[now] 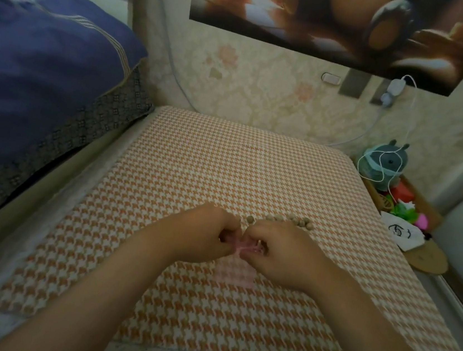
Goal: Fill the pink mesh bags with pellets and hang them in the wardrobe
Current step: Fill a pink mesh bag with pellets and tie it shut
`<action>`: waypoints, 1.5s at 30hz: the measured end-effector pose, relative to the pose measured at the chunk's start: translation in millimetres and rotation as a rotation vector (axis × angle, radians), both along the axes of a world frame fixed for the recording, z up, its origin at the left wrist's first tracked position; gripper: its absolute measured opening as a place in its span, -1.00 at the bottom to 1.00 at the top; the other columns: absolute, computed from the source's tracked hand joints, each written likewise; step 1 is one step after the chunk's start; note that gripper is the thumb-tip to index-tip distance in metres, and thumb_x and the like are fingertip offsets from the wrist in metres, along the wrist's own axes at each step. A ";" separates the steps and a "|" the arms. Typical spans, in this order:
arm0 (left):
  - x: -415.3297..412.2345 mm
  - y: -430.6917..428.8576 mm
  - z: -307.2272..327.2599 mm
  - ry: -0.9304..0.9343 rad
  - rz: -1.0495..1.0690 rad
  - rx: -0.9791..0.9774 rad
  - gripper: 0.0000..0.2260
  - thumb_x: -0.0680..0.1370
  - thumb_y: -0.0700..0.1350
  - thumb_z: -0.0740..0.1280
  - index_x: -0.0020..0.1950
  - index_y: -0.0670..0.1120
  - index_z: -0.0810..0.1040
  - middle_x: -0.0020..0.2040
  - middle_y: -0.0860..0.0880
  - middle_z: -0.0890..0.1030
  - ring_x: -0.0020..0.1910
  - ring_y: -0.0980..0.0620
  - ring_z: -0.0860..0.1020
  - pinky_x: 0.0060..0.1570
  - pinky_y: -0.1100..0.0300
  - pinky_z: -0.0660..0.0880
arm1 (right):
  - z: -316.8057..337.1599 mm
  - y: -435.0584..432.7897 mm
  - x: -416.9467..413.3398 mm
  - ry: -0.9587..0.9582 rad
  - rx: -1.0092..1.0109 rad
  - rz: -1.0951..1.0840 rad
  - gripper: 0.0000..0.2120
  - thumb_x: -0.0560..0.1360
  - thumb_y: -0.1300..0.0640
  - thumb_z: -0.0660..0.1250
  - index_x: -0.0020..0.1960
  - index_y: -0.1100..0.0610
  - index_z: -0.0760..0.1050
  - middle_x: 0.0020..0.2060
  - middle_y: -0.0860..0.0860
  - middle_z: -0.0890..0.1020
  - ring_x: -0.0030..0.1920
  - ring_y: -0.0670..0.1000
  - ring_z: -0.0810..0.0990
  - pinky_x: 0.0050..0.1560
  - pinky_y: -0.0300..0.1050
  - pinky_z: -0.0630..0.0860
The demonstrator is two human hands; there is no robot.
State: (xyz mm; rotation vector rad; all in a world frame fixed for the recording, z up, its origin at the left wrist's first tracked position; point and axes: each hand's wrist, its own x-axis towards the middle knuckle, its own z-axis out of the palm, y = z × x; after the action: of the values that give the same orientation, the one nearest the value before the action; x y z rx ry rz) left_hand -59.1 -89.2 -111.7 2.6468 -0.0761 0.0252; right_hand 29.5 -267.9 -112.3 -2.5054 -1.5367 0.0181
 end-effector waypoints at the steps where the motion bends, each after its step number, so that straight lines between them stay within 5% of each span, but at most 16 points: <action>1: -0.8 1.6 0.6 0.013 -0.013 -0.005 -0.95 0.53 -0.05 0.38 -0.08 0.02 0.64 -0.24 0.11 0.60 -0.23 0.18 0.54 -0.15 0.15 0.55 | 0.2 0.3 -1.0 0.006 0.018 0.002 -0.81 0.53 -0.15 0.33 -0.05 -0.05 0.56 -0.21 -0.20 0.46 -0.12 -0.11 0.49 -0.07 -0.04 0.50; 4: -3.3 8.2 6.1 0.041 0.021 0.012 -0.89 0.52 0.02 0.38 -0.11 0.02 0.66 -0.23 0.08 0.63 -0.23 0.14 0.57 -0.13 0.10 0.57 | 2.8 0.0 -1.1 -0.010 0.022 -0.001 -0.84 0.53 -0.15 0.34 -0.05 -0.08 0.56 -0.23 -0.24 0.43 -0.14 -0.16 0.44 -0.08 -0.09 0.49; 8: -4.5 10.5 9.1 0.009 0.127 0.081 -0.62 0.56 0.16 0.27 -0.32 -0.07 0.55 -0.43 0.03 0.51 -0.43 0.08 0.45 -0.34 0.11 0.45 | 2.9 5.5 -2.2 -0.011 -0.013 -0.015 -0.85 0.52 -0.14 0.34 -0.01 -0.10 0.57 -0.16 -0.22 0.48 -0.13 -0.16 0.46 -0.06 -0.12 0.48; 13: -1.2 10.7 5.4 -0.072 0.312 -0.023 -0.48 0.61 0.15 0.21 -0.39 -0.17 0.58 -0.47 -0.08 0.56 -0.52 0.01 0.46 -0.39 0.10 0.45 | -1.0 9.7 3.4 0.406 0.222 -0.092 -0.81 0.52 -0.02 0.40 0.13 -0.17 0.60 0.07 -0.24 0.59 0.01 -0.19 0.58 0.03 -0.22 0.57; 15: -0.9 17.5 3.7 -0.100 0.401 -0.111 -0.49 0.59 0.10 0.27 -0.51 -0.12 0.47 -0.60 0.00 0.43 -0.62 0.09 0.34 -0.46 0.17 0.36 | -1.3 10.6 12.2 0.480 0.354 -0.184 -0.76 0.55 0.06 0.36 0.18 -0.18 0.57 0.09 -0.24 0.61 0.00 -0.16 0.60 0.03 -0.21 0.58; 17: -1.7 25.8 1.5 -0.091 0.446 -0.135 -0.51 0.56 0.06 0.32 -0.54 -0.10 0.40 -0.64 0.02 0.30 -0.64 0.07 0.26 -0.47 0.23 0.29 | -5.6 13.5 22.3 0.399 0.418 -0.289 -0.77 0.58 0.13 0.30 0.16 -0.15 0.57 0.07 -0.23 0.62 -0.07 -0.15 0.60 0.01 -0.21 0.56; 20: -5.1 31.9 0.5 -0.055 0.434 -0.146 -0.65 0.51 -0.01 0.37 -0.44 -0.12 0.50 -0.51 -0.02 0.46 -0.51 0.00 0.41 -0.43 0.19 0.42 | -19.4 22.8 38.1 0.234 0.314 -0.376 -0.71 0.61 0.16 0.26 0.23 -0.14 0.55 0.14 -0.20 0.60 -0.06 -0.20 0.56 0.08 -0.17 0.54; 25: -10.4 33.0 2.8 -0.025 0.322 -0.176 -0.95 0.45 -0.04 0.40 -0.13 0.08 0.66 -0.18 0.14 0.63 -0.18 0.16 0.59 -0.11 0.12 0.62 | -38.6 45.6 59.1 0.014 0.019 -0.386 -0.65 0.61 0.09 0.27 0.37 -0.12 0.50 0.32 -0.11 0.56 0.26 -0.02 0.55 0.22 0.00 0.52; 32: -8.9 34.4 -2.8 -0.015 0.265 -0.107 -0.85 0.45 0.08 0.34 -0.01 0.15 0.61 -0.10 0.17 0.61 -0.14 0.21 0.55 -0.14 0.18 0.57 | -55.2 58.7 69.4 -0.078 -0.061 -0.402 -0.80 0.59 0.04 0.29 0.12 -0.10 0.66 0.07 -0.08 0.68 0.00 -0.01 0.63 -0.07 -0.13 0.53; 36: -6.4 32.3 -5.4 -0.023 0.267 -0.104 -0.88 0.46 0.11 0.31 -0.05 0.16 0.57 -0.11 0.17 0.59 -0.14 0.18 0.55 -0.11 0.08 0.59 | -41.0 52.9 62.1 0.082 0.169 -0.418 -0.84 0.56 0.04 0.37 0.12 -0.07 0.65 0.03 -0.15 0.68 -0.07 -0.12 0.61 0.03 -0.05 0.60; 39: -4.0 27.6 -7.4 -0.010 0.260 -0.091 -0.89 0.47 0.12 0.29 -0.06 0.16 0.55 -0.12 0.16 0.59 -0.16 0.16 0.55 -0.11 0.05 0.59 | -21.3 51.0 45.7 0.233 0.389 -0.363 -0.87 0.52 0.01 0.44 0.07 -0.09 0.67 -0.06 -0.22 0.69 -0.22 -0.23 0.55 -0.03 -0.20 0.58; 45: 0.6 16.8 -8.6 0.013 0.243 -0.111 -0.88 0.50 0.13 0.25 -0.09 0.14 0.53 -0.18 0.14 0.59 -0.21 0.15 0.55 -0.14 0.04 0.58 | 7.8 43.0 9.9 0.383 0.531 -0.203 -0.91 0.44 0.03 0.53 -0.07 -0.12 0.70 -0.16 -0.20 0.71 -0.24 -0.05 0.63 -0.10 -0.08 0.64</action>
State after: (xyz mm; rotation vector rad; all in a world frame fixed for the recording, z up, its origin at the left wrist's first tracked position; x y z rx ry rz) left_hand -58.5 -72.4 -120.3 2.5294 0.2445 0.0910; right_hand 39.4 -224.9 -104.5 -2.0688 -0.9752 0.0490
